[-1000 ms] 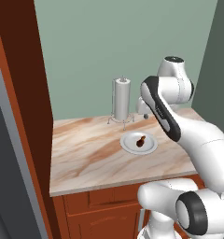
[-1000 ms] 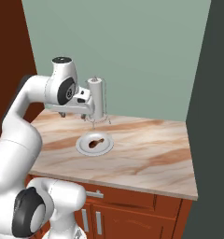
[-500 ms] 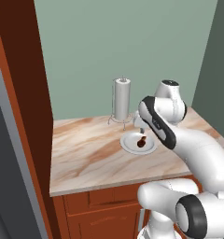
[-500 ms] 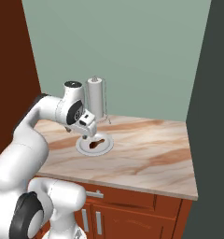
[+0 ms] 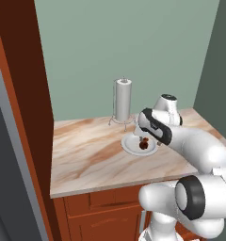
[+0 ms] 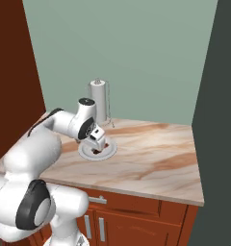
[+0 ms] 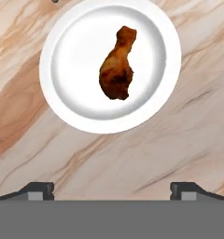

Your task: Place the chicken drumstick on the counter behind the older chicken drumstick on the same shelf of the fridge to maintain FIFO order. Close the fridge door when finished.

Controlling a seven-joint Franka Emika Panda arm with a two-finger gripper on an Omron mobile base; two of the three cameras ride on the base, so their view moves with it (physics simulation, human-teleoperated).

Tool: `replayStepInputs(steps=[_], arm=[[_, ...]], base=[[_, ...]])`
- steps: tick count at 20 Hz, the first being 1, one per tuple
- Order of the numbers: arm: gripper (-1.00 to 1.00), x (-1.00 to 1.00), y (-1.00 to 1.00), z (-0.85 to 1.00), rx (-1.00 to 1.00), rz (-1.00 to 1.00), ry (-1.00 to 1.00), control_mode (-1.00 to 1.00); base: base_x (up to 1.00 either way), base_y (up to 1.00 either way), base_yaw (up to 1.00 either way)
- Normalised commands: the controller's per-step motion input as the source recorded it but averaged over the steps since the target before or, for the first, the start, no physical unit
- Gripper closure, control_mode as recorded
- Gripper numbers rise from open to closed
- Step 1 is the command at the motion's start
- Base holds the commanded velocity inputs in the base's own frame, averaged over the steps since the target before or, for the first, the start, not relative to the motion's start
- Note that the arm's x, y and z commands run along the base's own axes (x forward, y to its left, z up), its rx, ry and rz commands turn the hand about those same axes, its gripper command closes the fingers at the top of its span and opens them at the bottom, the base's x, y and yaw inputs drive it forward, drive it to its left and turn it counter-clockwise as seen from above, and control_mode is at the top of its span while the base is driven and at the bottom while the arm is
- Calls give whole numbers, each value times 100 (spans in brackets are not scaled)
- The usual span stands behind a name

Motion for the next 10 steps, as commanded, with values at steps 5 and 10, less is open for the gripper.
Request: replayStepInputs(steps=[5, 10], arm=[[-100, 63, -1, -33, 0, 0, 5, -100], [-100, 35, -12, -35, 0, 1, 0, -100]], base=[[0, 0, 0], [0, 0, 0]])
